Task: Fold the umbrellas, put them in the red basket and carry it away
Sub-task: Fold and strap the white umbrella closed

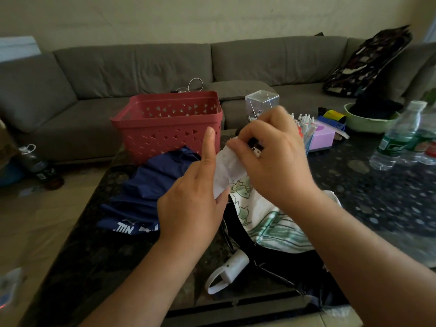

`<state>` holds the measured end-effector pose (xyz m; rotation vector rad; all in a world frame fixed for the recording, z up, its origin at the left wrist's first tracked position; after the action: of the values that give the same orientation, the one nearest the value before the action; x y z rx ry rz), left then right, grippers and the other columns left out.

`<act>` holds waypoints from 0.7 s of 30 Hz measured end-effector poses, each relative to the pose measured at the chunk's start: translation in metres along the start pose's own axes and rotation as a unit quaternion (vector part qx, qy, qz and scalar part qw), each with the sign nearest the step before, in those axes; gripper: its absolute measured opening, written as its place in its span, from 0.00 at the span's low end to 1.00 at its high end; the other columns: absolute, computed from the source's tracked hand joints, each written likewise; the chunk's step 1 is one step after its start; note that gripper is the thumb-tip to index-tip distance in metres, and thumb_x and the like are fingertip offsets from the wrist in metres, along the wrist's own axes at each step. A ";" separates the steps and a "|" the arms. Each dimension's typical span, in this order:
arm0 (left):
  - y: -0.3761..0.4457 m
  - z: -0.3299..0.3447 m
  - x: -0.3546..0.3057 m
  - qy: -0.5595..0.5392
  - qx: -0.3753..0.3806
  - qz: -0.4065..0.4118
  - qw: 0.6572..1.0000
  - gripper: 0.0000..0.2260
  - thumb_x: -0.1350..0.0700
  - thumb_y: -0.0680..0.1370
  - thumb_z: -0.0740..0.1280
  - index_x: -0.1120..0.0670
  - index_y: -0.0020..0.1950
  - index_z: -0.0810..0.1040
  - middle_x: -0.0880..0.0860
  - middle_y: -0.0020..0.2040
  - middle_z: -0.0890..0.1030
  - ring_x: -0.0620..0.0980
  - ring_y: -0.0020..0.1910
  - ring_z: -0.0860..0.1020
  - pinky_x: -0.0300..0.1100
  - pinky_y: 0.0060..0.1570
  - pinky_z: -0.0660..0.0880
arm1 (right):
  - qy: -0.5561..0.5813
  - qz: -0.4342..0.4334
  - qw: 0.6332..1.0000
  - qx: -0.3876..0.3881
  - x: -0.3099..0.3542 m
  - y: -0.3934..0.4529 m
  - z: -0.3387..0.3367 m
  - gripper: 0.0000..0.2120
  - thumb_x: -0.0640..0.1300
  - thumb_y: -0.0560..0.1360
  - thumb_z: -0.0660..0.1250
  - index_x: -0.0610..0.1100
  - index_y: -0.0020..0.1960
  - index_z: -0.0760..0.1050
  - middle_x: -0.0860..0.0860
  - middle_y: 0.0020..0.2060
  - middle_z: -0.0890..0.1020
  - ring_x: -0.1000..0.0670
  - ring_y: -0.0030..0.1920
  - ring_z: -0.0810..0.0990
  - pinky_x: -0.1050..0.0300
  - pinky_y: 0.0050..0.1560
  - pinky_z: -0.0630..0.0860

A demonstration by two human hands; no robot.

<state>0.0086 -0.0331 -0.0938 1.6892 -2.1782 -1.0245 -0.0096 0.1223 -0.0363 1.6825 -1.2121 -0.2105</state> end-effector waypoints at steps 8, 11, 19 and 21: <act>0.004 0.001 0.020 -0.076 0.046 -0.037 0.995 0.56 0.41 0.78 0.73 0.29 0.73 0.21 0.48 0.61 0.83 0.53 0.48 0.84 0.46 0.33 0.74 | 0.212 0.116 0.955 0.169 -0.014 -0.014 0.020 0.22 0.49 0.81 0.67 0.71 0.68 0.69 0.74 0.54 0.77 0.69 0.60 0.76 0.57 0.66 0.76; 0.003 0.002 0.025 -0.104 0.054 -0.033 0.993 0.55 0.42 0.78 0.74 0.27 0.73 0.23 0.47 0.59 0.83 0.51 0.49 0.83 0.45 0.35 0.74 | 0.174 0.131 0.962 0.163 -0.017 -0.016 0.021 0.24 0.48 0.82 0.67 0.65 0.76 0.70 0.62 0.60 0.75 0.60 0.68 0.72 0.59 0.67 0.70; 0.004 0.027 0.039 -0.336 0.095 -0.107 0.931 0.39 0.49 0.79 0.75 0.26 0.80 0.55 0.27 0.64 0.75 0.26 0.61 0.75 0.26 0.56 0.74 | 0.190 0.133 0.968 0.097 -0.025 -0.011 0.016 0.22 0.42 0.81 0.67 0.58 0.72 0.75 0.81 0.50 0.76 0.65 0.58 0.78 0.61 0.61 0.77; 0.006 0.030 0.041 -0.392 0.098 -0.134 0.905 0.38 0.51 0.79 0.76 0.30 0.81 0.60 0.29 0.70 0.74 0.23 0.64 0.73 0.20 0.55 0.71 | 0.186 0.136 0.972 0.051 -0.027 -0.014 0.014 0.16 0.41 0.80 0.69 0.58 0.63 0.81 0.72 0.51 0.79 0.61 0.57 0.80 0.56 0.58 0.79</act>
<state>-0.0259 -0.0582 -0.1229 1.9275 -2.6115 -1.8845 -0.0225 0.1347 -0.0641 1.5346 -1.1618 0.3275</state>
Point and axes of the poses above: each hand's wrist, its own y-axis towards the middle knuckle, its own z-axis out of the palm, x = y × z, the point moved 7 cm from there along y, towards the middle knuckle
